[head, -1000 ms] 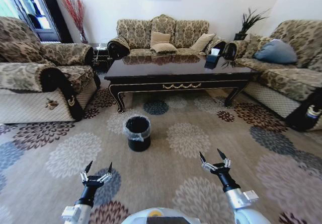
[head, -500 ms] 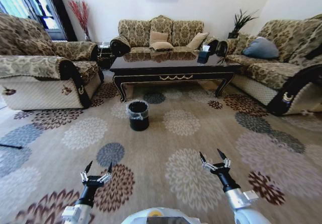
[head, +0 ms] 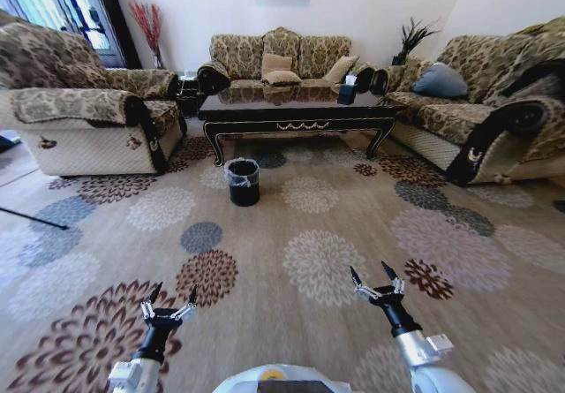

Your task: Move to the front of the table and pick up the trash from the floor, then place it into the trash bin.

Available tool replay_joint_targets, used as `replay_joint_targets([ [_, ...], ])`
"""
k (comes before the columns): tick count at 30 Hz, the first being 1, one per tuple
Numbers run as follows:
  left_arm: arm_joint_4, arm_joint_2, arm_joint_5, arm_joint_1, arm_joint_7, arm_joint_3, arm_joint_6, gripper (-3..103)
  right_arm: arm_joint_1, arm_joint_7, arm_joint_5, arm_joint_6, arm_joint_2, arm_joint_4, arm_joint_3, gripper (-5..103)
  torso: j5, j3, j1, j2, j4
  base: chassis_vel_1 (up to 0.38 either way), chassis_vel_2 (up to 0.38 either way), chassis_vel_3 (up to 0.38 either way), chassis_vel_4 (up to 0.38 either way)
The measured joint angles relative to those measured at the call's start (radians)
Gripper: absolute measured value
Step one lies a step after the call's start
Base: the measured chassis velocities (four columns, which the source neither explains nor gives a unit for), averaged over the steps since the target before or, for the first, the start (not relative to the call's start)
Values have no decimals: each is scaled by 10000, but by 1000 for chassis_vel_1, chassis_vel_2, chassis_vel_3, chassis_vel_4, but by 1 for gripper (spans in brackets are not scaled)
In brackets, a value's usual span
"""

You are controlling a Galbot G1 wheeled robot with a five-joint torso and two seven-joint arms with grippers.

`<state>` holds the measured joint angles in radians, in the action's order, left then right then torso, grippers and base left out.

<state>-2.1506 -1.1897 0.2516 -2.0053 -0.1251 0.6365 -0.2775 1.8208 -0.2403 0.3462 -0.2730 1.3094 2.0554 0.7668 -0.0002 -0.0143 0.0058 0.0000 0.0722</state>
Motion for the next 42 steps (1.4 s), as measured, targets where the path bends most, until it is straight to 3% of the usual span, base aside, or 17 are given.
replay_joint_targets([
  [8, 1, 0, 0, -1, 0, 0, 0, 100, 3, 0, 0, 0, 1, -1, 0, 100, 0, 1, -1, 1, 0, 236, -237, -236, 234],
  [42, 1, 0, 0, 0, 0, 0, 0, 100, 0, 0, 0, 0, 0, 0, 0, 100, 2, -1, 1, 0, 0, 24, -25, -21, 28],
])
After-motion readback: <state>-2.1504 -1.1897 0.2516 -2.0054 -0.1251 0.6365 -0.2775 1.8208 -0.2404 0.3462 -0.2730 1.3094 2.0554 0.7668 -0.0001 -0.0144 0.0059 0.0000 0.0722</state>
